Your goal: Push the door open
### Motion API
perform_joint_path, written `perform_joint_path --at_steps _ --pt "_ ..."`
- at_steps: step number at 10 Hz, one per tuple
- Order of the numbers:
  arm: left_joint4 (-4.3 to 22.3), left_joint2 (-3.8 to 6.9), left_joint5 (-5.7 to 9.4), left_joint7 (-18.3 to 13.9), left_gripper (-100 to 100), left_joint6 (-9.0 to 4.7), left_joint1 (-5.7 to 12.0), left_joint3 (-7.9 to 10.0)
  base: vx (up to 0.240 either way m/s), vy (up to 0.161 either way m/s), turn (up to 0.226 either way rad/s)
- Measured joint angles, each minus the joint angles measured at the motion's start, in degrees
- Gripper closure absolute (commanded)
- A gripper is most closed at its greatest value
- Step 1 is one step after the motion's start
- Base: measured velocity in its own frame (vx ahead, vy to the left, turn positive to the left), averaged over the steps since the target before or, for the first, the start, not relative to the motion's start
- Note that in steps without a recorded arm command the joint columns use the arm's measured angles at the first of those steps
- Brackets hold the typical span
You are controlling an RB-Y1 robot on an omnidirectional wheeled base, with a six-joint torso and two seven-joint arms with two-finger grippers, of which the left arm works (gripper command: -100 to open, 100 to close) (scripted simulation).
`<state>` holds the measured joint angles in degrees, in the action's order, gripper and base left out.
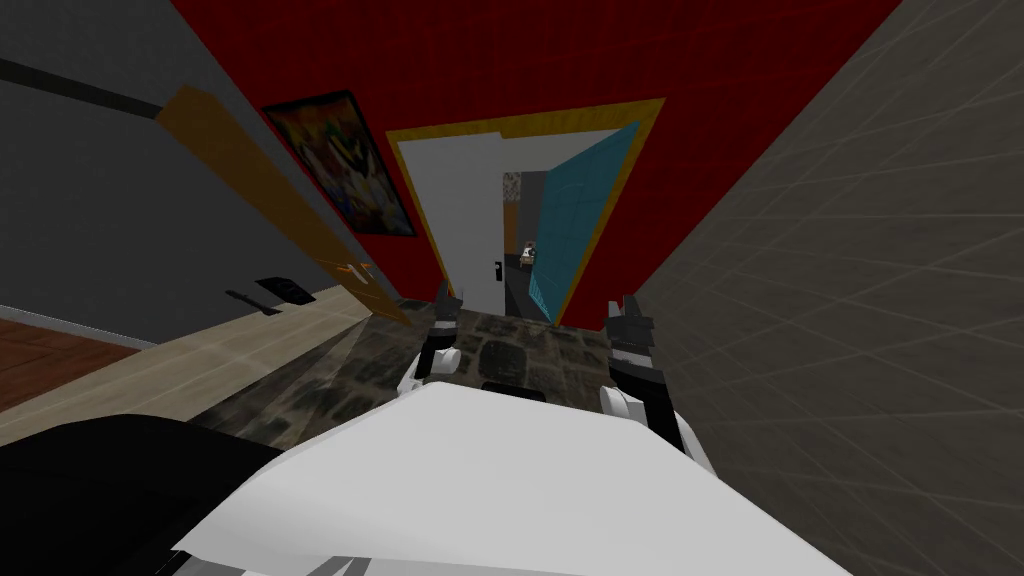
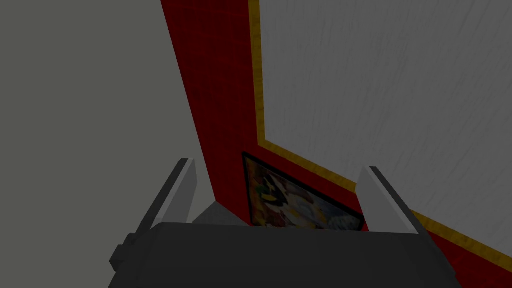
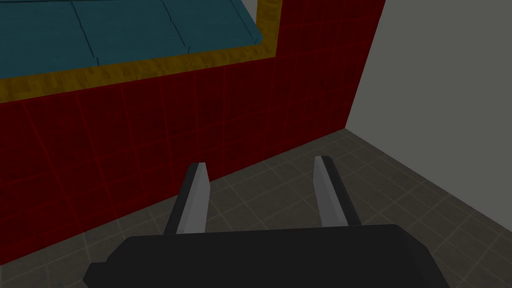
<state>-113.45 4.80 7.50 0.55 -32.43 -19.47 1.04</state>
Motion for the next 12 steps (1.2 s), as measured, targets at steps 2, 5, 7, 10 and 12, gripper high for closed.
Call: perform_joint_path --at_steps 2,5,7,10,12 --pt "3.0 0.69 0.82 0.1 -100 0.21 1.36 -0.26 0.092 0.034 -0.084" --pt "8.2 2.41 2.50 0.0 -100 0.45 4.42 0.07 0.084 0.032 -0.070" --pt "11.1 2.74 2.97 0.1 -100 0.34 5.71 -0.09 0.057 0.028 -0.069" --pt "15.6 3.75 4.18 0.3 -100 0.68 8.31 -0.12 0.072 0.024 -0.064" --pt "19.0 4.85 5.14 0.1 -100 0.55 9.86 -0.01 0.065 0.031 -0.064"
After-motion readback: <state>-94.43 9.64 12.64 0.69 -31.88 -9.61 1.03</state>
